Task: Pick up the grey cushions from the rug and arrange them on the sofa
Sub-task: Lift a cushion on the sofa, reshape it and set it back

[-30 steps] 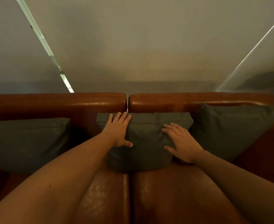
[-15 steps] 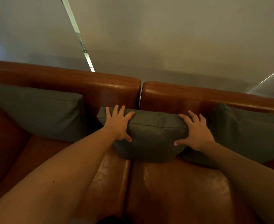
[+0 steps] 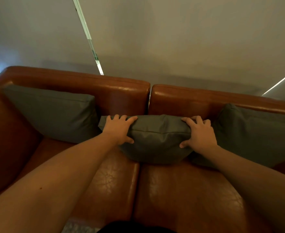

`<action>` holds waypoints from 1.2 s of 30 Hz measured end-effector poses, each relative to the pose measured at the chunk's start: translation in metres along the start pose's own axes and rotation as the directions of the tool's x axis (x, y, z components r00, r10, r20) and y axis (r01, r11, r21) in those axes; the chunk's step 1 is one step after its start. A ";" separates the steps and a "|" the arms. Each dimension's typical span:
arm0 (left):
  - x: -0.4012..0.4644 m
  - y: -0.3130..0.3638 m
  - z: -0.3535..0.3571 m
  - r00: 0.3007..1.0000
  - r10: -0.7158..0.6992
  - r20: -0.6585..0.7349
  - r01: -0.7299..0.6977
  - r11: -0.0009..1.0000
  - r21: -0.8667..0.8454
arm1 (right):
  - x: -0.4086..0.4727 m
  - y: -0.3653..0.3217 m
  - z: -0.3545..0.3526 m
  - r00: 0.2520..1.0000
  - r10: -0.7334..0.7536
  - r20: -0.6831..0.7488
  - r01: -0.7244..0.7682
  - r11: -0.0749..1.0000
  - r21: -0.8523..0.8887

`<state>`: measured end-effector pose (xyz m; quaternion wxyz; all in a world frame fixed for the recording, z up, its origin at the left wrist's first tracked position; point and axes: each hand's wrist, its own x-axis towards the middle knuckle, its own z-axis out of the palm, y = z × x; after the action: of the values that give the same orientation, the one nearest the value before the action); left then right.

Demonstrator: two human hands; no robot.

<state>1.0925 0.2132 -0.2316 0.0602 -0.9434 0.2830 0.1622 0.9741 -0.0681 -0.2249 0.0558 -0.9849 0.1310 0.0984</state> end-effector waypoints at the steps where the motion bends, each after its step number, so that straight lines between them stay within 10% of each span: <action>1: -0.003 -0.002 -0.005 1.000 0.003 -0.025 -0.002 1.000 0.009 | 0.001 -0.002 -0.004 1.000 -0.006 -0.011 0.006 1.000 -0.005; 15: -0.009 0.034 -0.090 0.966 0.257 -0.040 -0.232 0.920 0.315 | 0.019 -0.003 -0.018 0.912 -0.017 0.411 -0.001 0.999 0.042; 21: -0.014 0.043 -0.062 0.963 0.266 -0.044 -0.242 0.925 0.292 | 0.024 -0.085 -0.008 0.873 -0.349 0.341 0.248 0.919 0.306; 27: -0.018 0.011 -0.069 0.961 0.211 -0.178 -0.151 0.941 0.303 | 0.026 -0.110 0.009 0.945 -0.251 0.209 0.151 0.903 0.402; 31: -0.038 -0.025 -0.056 0.952 0.079 -0.296 -0.121 0.984 -0.129 | 0.031 -0.107 -0.001 0.917 -0.282 0.282 0.146 0.896 0.419; 36: -0.052 -0.033 -0.018 0.940 -0.162 -0.300 -0.091 0.728 -0.679 | 0.031 -0.127 -0.024 0.910 -0.367 0.192 0.266 0.873 0.408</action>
<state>1.0750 0.2637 -0.1968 -0.3378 -0.9174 0.1907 0.0889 1.0417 0.0428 -0.1977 0.2743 -0.9422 -0.0258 0.1909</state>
